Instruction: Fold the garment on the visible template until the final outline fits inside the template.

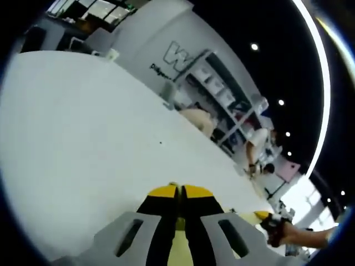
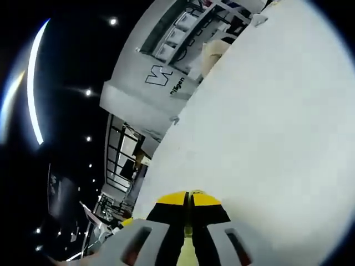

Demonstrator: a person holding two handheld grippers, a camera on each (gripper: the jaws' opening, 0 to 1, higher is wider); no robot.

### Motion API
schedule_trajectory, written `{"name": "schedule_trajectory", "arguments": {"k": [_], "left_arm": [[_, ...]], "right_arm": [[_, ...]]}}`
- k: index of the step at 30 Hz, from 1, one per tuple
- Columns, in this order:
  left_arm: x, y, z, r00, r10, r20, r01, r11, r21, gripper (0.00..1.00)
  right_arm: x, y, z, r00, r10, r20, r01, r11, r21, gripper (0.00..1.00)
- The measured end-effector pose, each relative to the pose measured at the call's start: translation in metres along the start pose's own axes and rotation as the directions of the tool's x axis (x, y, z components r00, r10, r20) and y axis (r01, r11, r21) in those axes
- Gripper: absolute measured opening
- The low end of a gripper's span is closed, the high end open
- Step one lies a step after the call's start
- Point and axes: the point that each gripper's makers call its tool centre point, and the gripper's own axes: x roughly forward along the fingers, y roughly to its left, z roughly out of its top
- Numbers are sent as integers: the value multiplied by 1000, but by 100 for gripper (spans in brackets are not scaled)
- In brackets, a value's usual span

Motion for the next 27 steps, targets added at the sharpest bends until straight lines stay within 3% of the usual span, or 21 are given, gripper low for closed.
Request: {"name": "schedule_trajectory", "arguments": {"k": [2,5,8,11,13,17,18,20,24,27], "left_arm": [[4,3,-5,1000,-2,15,2,1000,-23,0],[8,13,-14,1000,23,-10,-24,998,-52,0],[4,15,-23,999,23,-38,-28,991,-130,3],[-1,27,-24,997,8,-72,-15,996,-92,9],[-5,32,-17,998,-19,-58,13,995,-102,19],[-9,24,-18,998,-35,-43,30,994,-104,29],[-18,13,-18,997,-62,-43,58,995,-82,29],[-31,5,-26,990,-114,-86,112,993,-28,30],[-55,-7,-42,973,-150,-174,161,986,51,29],[-70,-13,-57,949,-188,-252,217,972,94,29]], "right_arm": [[3,-6,-1,1000,-16,2,16,1000,-7,2],[7,-18,-8,999,-43,-11,43,999,-12,13],[6,-23,-15,998,-49,-25,48,998,-33,14],[-2,-24,-15,998,-48,-28,45,996,-77,18],[-11,-18,-11,999,-34,-20,32,995,-91,20],[-27,-4,-13,1000,-6,-30,2,989,-148,21],[-33,1,-14,999,3,-38,-9,986,-169,21],[-46,10,-21,998,21,-54,-31,979,-201,21],[-65,18,-39,995,21,-100,-46,967,-250,21],[-77,18,-50,992,21,-121,-52,964,-261,23]]}}
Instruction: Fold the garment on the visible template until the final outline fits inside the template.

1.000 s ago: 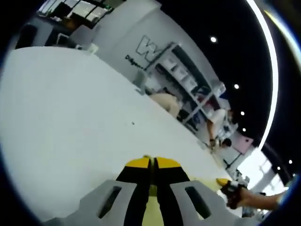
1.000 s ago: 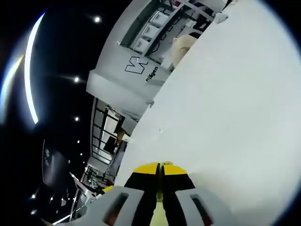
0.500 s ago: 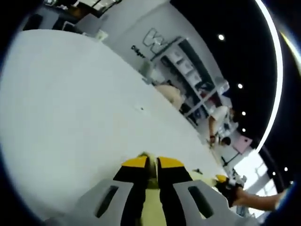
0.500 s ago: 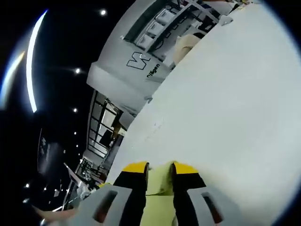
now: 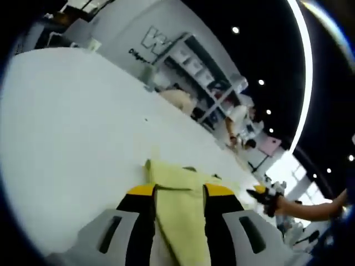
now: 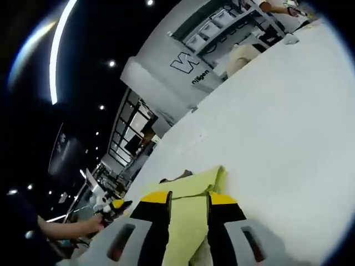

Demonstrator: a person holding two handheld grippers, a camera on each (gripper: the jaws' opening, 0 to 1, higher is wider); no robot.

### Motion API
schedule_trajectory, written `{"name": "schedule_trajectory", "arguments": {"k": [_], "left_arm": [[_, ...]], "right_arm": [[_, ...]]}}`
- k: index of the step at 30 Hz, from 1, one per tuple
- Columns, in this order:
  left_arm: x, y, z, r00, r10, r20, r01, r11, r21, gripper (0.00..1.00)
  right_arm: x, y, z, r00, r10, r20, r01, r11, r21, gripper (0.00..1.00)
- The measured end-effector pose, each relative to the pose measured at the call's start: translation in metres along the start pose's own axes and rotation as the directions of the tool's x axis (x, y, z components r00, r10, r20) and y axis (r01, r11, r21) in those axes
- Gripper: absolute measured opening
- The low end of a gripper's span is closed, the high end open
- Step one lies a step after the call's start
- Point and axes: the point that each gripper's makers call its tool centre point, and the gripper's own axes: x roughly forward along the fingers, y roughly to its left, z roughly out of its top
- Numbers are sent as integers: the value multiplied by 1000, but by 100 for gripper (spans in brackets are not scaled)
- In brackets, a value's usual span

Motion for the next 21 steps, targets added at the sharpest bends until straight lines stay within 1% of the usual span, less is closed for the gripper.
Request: {"name": "schedule_trajectory", "arguments": {"k": [2,3,4,5,6,8,9,10,12,15,18,19,21], "left_arm": [[-8,-8,-10,999,-19,-44,20,999,36,28],[-13,-9,-17,997,-31,-73,36,998,58,28],[-15,-10,-20,996,-31,-85,36,997,63,27],[-22,-4,-28,994,-6,-112,18,994,111,26],[-25,-4,-31,993,-1,-114,14,993,119,26],[-32,1,-35,992,-5,-122,15,996,86,25],[-33,1,-36,992,-3,-123,14,996,88,25],[-39,-1,-41,992,15,-127,0,993,117,24],[-41,-1,-44,990,17,-139,1,992,127,22],[-43,-2,-49,987,8,-162,13,992,126,22],[-45,4,-53,981,15,-191,17,986,167,20],[-45,6,-56,979,15,-205,21,985,169,19],[-44,4,-57,978,-2,-209,38,985,165,17]], "right_arm": [[-7,4,-8,1000,4,-6,-4,1000,-7,24],[-12,2,-14,1000,5,-11,-5,1000,-15,25],[-15,2,-18,1000,6,-21,-6,1000,-22,26],[-18,1,-23,999,7,-32,-7,1000,-29,28],[-21,0,-31,998,12,-57,-15,999,-52,30],[-27,-3,-41,995,7,-95,-15,996,-87,32],[-28,-2,-43,995,7,-99,-16,995,-95,32],[-32,-2,-46,995,10,-104,-21,994,-104,31],[-35,-1,-48,994,16,-105,-27,995,-100,31],[-39,1,-50,995,22,-101,-32,995,-98,32],[-42,2,-52,994,26,-102,-36,994,-101,31],[-45,2,-55,994,23,-109,-34,994,-102,31],[-48,1,-58,994,20,-111,-31,994,-101,31]]}}
